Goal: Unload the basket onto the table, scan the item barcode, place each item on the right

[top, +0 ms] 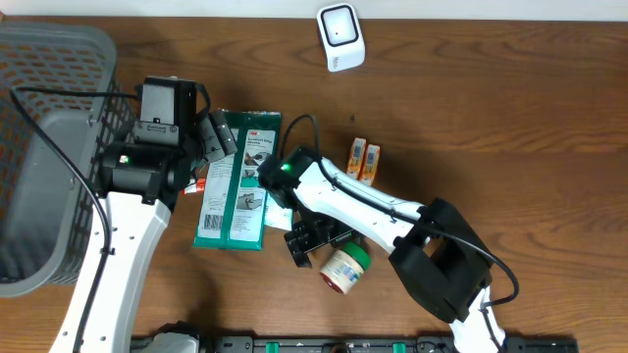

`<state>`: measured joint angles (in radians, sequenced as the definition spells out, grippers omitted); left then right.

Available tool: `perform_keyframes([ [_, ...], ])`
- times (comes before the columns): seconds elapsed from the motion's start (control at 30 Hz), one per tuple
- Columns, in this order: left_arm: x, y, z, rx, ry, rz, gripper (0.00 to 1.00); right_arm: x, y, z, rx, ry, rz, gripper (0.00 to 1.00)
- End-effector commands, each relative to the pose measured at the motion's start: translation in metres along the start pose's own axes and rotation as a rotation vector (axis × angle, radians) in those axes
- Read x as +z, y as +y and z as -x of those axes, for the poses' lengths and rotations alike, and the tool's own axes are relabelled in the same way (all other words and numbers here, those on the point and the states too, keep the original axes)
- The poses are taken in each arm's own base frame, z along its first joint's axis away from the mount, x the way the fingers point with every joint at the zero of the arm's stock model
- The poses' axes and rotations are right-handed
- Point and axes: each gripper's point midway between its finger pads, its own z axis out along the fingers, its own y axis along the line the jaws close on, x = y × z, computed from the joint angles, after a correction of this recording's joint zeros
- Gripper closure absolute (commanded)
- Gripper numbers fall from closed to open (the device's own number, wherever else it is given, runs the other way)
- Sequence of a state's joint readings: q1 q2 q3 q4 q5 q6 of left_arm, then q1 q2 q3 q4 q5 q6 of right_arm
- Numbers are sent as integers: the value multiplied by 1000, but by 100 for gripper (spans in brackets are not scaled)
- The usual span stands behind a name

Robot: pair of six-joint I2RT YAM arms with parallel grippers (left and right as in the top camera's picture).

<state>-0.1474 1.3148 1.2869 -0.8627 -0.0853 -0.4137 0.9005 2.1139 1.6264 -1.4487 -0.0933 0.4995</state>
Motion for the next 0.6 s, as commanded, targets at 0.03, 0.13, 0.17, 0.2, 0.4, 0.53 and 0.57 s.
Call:
perform_keyframes([
  [0.03,-4,1,6,12,-20,6,7,-18,-14,10,155,-49,34,1],
  [0.13,-4,1,6,12,-20,6,7,-42,-30,18,237,-111,94,1],
  [0.17,-4,1,6,12,-20,6,7,-49,-36,19,272,-130,113,1],
  [0.2,-4,1,6,12,-20,6,7,-58,-44,19,321,-151,136,1],
  [0.4,-4,1,6,12,-20,6,7,-96,-82,9,606,-226,241,1],
  [0.53,-4,1,6,12,-20,6,7,-99,-91,-5,774,-220,274,1],
  [0.57,-4,1,6,12,-20,6,7,-96,-91,-9,813,-212,275,1],
])
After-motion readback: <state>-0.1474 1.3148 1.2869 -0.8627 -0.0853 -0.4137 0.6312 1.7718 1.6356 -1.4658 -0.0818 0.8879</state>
